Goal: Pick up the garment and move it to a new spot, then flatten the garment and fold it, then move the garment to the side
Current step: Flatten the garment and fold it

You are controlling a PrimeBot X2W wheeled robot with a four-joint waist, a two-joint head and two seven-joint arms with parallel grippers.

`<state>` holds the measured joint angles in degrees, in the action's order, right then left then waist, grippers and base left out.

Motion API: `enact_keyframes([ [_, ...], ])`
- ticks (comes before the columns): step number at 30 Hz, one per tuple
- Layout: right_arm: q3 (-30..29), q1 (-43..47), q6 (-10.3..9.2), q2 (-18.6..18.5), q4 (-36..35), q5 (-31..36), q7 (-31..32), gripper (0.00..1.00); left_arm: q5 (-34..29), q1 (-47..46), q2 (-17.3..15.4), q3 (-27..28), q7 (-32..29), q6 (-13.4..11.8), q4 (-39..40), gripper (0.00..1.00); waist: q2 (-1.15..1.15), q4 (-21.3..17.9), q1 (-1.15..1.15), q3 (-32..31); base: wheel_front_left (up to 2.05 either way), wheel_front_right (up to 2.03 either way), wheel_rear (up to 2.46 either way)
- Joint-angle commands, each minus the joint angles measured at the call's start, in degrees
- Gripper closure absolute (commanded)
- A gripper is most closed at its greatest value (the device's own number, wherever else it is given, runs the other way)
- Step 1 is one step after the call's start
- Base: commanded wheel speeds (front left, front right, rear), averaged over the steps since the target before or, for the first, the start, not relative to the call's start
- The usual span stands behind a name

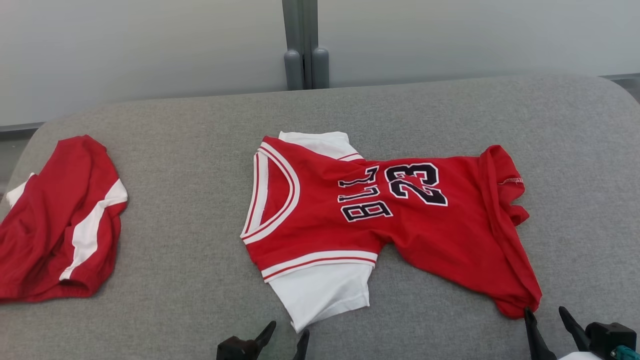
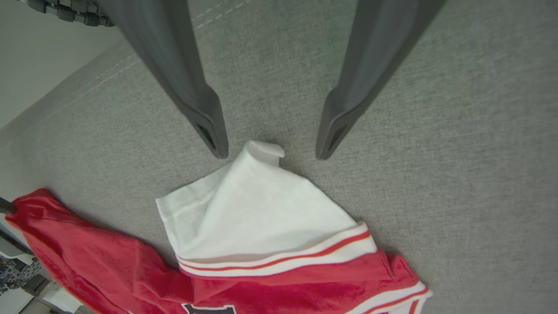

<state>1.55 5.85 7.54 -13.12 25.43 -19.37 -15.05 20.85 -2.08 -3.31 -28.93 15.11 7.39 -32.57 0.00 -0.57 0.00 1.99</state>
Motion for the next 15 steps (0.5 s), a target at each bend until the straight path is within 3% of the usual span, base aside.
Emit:
enact_keyframes([
  [1,0.62,-1.21,-0.11,-0.39,0.49,-0.46,-0.17,0.00,0.56,-1.47,-0.14,-0.30,0.04,0.12,-0.62,0.00,0.00,-0.54,0.00,0.81,0.00,0.00,0.00],
  [15,6.69,-7.06,-0.11,-0.79,5.88,-3.80,-0.17,0.00,5.73,-8.08,0.31,-6.63,0.04,0.12,-6.01,0.00,0.00,-0.96,0.00,3.48,0.00,0.00,0.00],
])
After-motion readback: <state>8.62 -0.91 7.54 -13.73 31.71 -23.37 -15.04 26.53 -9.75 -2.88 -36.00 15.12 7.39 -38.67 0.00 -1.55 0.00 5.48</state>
